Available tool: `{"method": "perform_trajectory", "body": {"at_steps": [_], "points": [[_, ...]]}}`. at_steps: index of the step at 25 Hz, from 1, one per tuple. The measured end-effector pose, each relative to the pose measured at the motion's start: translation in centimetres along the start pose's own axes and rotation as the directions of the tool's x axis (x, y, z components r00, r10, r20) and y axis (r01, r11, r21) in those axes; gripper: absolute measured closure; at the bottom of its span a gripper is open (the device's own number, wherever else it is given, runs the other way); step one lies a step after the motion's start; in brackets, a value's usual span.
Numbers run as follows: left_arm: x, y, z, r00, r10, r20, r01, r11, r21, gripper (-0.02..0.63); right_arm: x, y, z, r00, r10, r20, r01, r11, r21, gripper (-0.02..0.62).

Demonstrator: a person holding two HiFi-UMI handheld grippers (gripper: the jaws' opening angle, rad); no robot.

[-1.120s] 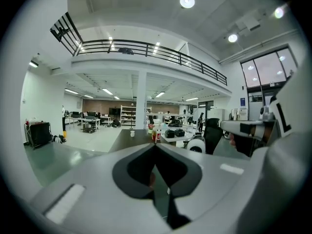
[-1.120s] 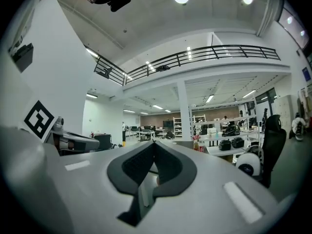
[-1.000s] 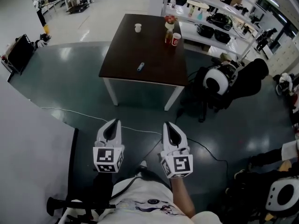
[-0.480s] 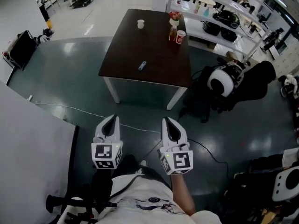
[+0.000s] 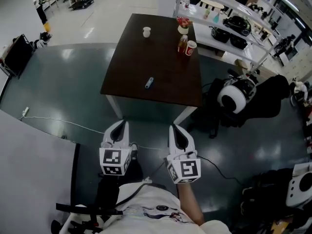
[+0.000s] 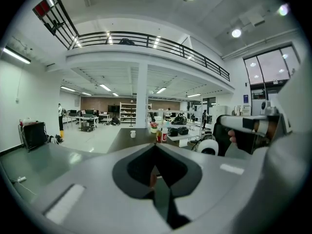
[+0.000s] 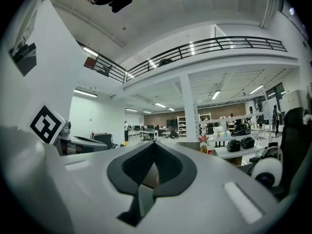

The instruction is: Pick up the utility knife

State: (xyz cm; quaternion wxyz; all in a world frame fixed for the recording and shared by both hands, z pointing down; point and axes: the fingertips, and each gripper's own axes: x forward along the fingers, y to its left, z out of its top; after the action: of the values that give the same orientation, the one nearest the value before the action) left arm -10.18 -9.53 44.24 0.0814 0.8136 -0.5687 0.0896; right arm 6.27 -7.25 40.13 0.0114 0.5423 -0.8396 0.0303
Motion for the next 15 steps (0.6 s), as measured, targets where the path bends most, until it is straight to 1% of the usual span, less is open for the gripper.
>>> {"method": "perform_trajectory", "body": {"at_steps": [4, 7, 12, 15], "points": [[5.3, 2.4, 2.3, 0.998, -0.068, 0.004, 0.068, 0.998, -0.014, 0.609, 5.5, -1.5, 1.4, 1.0, -0.026, 0.009, 0.026, 1.0, -0.001, 0.594], [8.9, 3.9, 3.1, 0.994, -0.105, -0.024, 0.105, 0.994, -0.01, 0.608, 9.2, -2.5, 2.0, 0.999, -0.049, -0.002, 0.049, 0.999, 0.012, 0.594], [14.4, 6.6, 2.3, 0.985, -0.144, -0.095, 0.141, 0.989, -0.036, 0.609, 14.7, -3.6, 1.1, 0.996, -0.075, -0.045, 0.077, 0.997, 0.025, 0.594], [17.0, 7.9, 2.0, 0.979, -0.167, -0.113, 0.159, 0.985, -0.073, 0.609, 16.8, -4.3, 0.2, 0.991, -0.102, -0.082, 0.104, 0.994, 0.026, 0.594]]}}
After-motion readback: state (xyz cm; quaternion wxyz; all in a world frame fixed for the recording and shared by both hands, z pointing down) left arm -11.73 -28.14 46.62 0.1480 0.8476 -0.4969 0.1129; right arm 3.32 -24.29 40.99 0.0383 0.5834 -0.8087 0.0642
